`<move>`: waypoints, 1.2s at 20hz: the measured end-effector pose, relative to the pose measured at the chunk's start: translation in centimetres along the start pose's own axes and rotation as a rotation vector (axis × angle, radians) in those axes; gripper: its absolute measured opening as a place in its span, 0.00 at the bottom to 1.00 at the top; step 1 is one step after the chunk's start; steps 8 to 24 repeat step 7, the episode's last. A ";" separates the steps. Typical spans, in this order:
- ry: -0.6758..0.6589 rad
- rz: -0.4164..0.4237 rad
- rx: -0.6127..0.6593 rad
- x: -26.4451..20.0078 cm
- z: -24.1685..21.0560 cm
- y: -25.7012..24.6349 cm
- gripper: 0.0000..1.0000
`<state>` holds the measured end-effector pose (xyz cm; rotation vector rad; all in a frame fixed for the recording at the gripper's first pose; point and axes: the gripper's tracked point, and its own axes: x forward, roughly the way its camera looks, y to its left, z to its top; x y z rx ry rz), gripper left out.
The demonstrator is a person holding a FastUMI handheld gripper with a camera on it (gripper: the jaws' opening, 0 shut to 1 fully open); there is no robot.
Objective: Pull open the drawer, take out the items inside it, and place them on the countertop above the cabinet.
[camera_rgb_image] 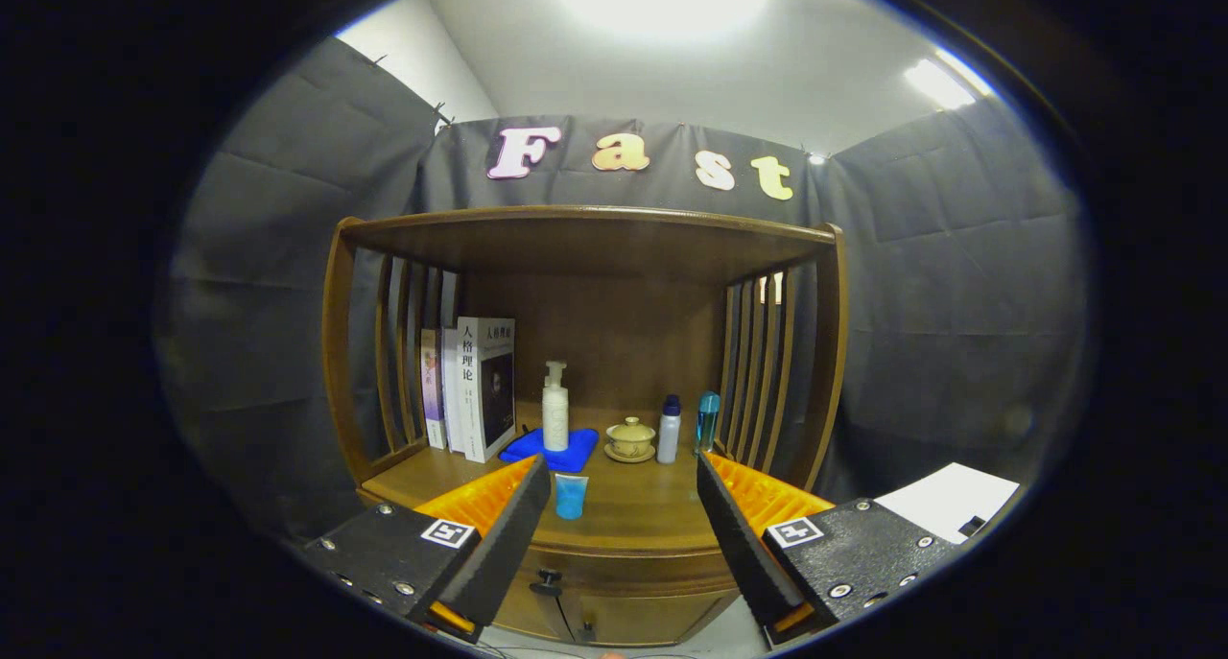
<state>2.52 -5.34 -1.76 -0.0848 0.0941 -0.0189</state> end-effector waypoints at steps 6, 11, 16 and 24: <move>0.006 0.009 0.014 -0.2 -0.9 1.4 0.95; 0.006 0.020 0.026 -0.3 -0.7 1.9 0.95; 0.006 0.020 0.026 -0.3 -0.7 1.9 0.95; 0.006 0.020 0.026 -0.3 -0.7 1.9 0.95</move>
